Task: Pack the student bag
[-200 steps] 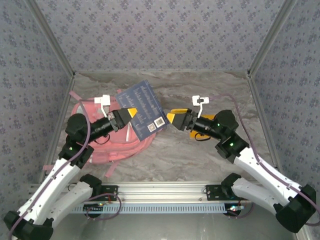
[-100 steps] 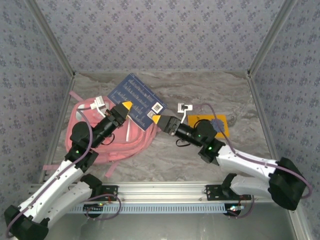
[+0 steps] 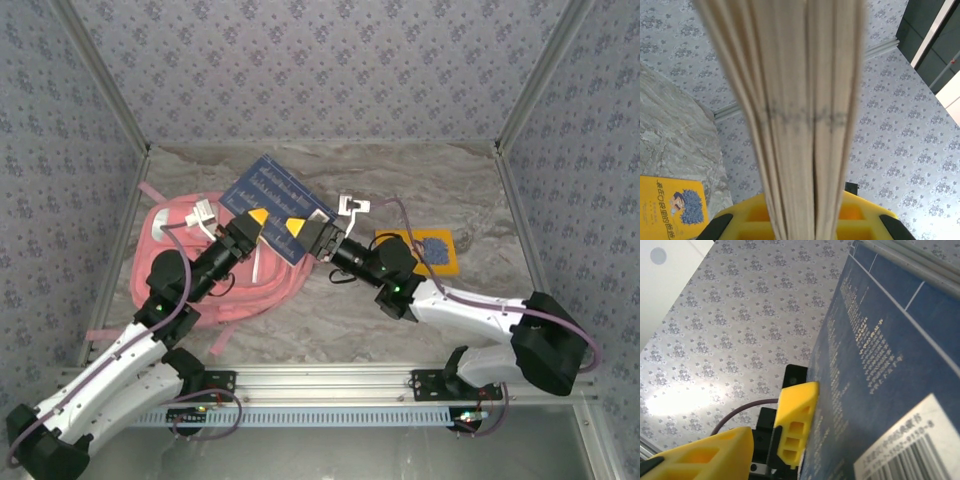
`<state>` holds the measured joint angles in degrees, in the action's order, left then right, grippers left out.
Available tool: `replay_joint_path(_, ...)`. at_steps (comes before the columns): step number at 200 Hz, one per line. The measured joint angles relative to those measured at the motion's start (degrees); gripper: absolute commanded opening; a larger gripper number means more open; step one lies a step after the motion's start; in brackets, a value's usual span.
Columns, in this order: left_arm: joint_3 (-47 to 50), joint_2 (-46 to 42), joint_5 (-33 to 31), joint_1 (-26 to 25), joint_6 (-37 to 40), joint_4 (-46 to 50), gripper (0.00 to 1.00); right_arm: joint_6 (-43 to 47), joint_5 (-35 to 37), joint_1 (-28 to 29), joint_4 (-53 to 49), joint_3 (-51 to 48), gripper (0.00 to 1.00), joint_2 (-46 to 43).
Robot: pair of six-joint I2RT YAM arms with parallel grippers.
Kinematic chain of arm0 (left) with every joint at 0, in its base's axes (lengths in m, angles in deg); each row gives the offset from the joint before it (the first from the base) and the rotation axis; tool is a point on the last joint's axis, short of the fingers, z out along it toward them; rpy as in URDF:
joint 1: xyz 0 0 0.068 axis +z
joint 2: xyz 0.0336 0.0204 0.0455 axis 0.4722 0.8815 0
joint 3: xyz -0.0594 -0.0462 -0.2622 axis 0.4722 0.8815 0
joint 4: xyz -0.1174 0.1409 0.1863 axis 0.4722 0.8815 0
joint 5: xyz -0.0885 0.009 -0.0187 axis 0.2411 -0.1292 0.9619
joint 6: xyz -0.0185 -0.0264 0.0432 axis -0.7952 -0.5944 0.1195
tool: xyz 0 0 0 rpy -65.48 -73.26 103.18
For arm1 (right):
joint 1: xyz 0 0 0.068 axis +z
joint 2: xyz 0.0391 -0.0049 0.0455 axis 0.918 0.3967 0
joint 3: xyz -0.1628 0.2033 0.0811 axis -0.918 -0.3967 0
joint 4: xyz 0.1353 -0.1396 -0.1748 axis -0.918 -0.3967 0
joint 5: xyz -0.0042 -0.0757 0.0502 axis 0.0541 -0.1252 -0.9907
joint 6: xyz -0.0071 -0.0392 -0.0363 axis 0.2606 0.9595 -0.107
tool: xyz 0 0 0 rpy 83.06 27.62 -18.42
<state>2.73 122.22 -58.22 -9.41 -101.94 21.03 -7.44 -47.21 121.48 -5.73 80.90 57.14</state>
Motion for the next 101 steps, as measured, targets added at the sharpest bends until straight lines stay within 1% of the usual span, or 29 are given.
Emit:
replay_joint_path(21,0.0,-0.1,-0.8,-0.1,0.5,0.1,0.00,-0.2,0.9,0.1,0.7,0.0,0.48,1.2)
replay_joint_path(33,0.1,-0.2,-1.0,-0.2,0.7,0.2,0.00,-0.2,1.4,0.1,0.7,0.0,0.48,1.2)
replay_joint_path(47,0.1,-0.3,-1.5,-0.4,1.0,0.2,0.00,-0.2,2.1,0.3,1.2,-0.2,0.51,1.2)
replay_joint_path(70,0.6,-1.3,-2.8,-0.4,1.6,0.3,0.00,-0.2,3.7,0.4,2.1,-1.4,0.51,0.6)
replay_joint_path(101,1.2,-2.1,-4.3,-0.4,2.2,0.2,0.00,-0.6,4.9,0.4,4.0,-2.4,0.45,0.5)
